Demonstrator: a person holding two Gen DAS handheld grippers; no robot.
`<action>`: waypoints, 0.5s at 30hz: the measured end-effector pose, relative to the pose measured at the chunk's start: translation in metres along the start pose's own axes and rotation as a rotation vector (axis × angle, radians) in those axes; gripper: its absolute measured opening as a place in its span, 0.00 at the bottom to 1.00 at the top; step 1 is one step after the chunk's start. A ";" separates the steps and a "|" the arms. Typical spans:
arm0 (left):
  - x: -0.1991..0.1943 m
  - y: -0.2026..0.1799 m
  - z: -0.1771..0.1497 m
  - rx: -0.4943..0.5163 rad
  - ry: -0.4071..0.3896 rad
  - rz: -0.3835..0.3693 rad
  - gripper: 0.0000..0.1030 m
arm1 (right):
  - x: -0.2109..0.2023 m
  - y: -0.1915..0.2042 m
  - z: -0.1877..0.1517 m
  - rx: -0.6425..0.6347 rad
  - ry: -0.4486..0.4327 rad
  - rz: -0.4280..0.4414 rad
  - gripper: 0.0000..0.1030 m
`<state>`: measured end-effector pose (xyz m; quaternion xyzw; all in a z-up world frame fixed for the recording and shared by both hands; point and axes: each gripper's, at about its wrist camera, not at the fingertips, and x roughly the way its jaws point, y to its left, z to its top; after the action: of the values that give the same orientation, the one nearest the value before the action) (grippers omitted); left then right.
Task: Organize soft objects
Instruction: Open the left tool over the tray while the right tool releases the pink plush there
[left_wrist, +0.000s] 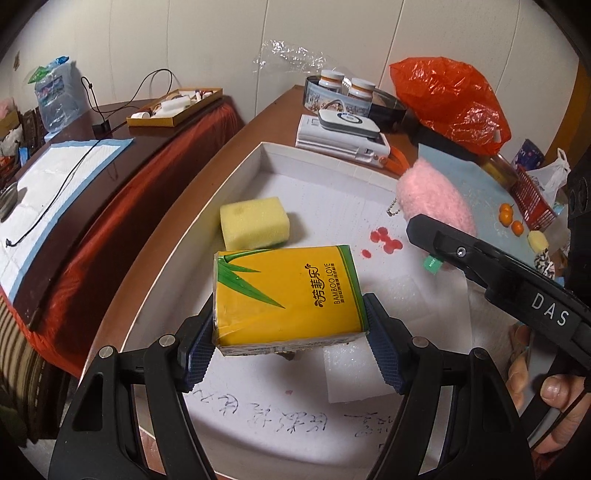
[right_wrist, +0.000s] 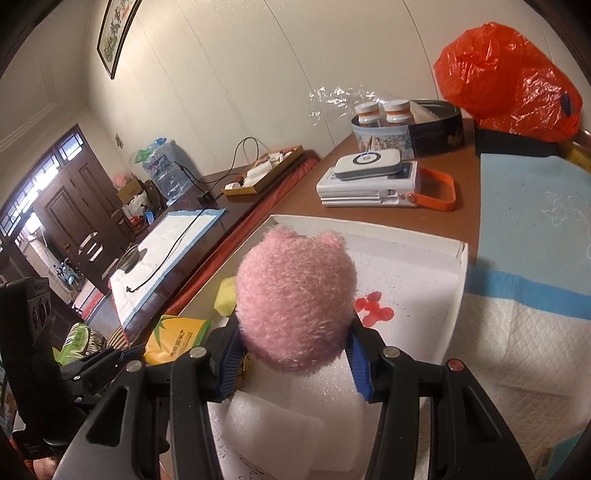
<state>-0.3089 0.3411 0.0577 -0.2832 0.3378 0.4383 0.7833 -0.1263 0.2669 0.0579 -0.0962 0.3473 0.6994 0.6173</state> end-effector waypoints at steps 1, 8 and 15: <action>0.001 -0.001 -0.001 0.001 0.006 0.004 0.72 | 0.001 0.000 0.000 -0.003 0.002 0.002 0.50; 0.007 -0.006 -0.005 0.009 0.031 0.023 0.72 | 0.009 0.008 0.000 -0.045 0.021 0.018 0.50; 0.008 -0.001 -0.005 0.000 0.029 0.070 0.81 | 0.012 0.016 -0.003 -0.095 0.022 0.033 0.94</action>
<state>-0.3062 0.3405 0.0484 -0.2775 0.3590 0.4611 0.7625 -0.1446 0.2746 0.0543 -0.1273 0.3219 0.7239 0.5968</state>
